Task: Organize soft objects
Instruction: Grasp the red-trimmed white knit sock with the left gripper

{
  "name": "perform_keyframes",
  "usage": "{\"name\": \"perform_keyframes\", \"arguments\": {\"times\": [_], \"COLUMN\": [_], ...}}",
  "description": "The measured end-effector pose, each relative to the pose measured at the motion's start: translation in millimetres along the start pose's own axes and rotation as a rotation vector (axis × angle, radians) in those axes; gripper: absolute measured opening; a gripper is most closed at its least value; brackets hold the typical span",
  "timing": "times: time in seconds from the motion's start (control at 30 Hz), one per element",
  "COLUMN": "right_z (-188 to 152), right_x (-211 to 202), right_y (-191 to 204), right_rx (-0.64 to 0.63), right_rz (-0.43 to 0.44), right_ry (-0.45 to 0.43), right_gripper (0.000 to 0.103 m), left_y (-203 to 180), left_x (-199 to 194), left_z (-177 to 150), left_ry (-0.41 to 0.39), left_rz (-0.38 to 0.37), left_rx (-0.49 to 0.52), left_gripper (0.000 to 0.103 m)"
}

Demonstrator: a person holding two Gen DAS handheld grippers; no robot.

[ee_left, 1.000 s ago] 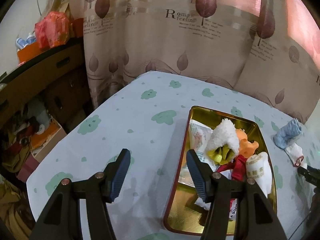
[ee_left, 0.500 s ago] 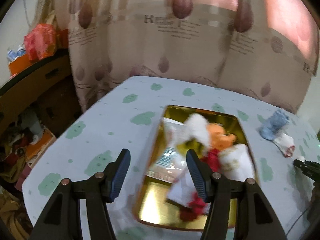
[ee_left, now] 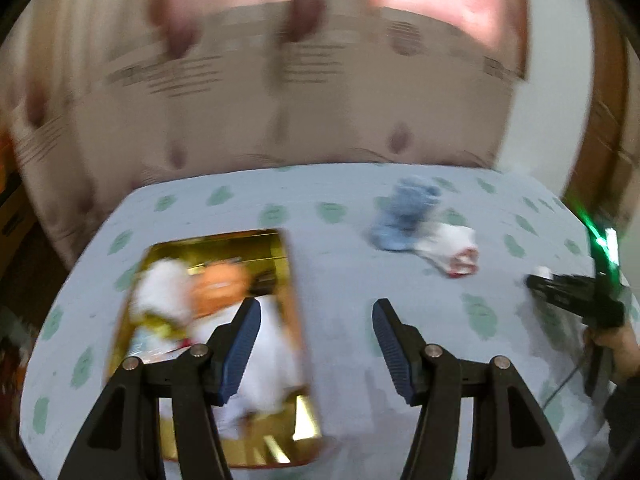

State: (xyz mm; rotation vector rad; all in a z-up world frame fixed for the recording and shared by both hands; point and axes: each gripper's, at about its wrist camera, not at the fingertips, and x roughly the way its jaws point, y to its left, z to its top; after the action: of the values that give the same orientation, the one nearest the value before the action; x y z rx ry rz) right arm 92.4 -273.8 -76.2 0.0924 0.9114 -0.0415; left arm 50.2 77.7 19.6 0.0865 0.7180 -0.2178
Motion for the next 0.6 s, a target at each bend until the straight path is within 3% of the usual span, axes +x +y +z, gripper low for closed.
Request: {"name": "perform_keyframes", "arguments": {"times": [0.3,0.43,0.6], "right_z": [0,0,0], "right_x": [2,2,1], "right_y": [6,4,4], "right_rx": [-0.031,-0.029,-0.027], "right_rz": [-0.027,-0.022,-0.014], "right_ry": [0.004,0.004,0.005], "right_gripper": [0.028,0.028,0.030], "left_y": [-102,-135,-164], "left_x": [50,77,118], "left_z": [25,37,49], "left_ry": [0.075,0.099,0.130], "left_rz": [-0.193,-0.234,-0.213], "left_rx": [0.133,0.122,0.128], "left_gripper": [0.060,0.060,0.060]}}
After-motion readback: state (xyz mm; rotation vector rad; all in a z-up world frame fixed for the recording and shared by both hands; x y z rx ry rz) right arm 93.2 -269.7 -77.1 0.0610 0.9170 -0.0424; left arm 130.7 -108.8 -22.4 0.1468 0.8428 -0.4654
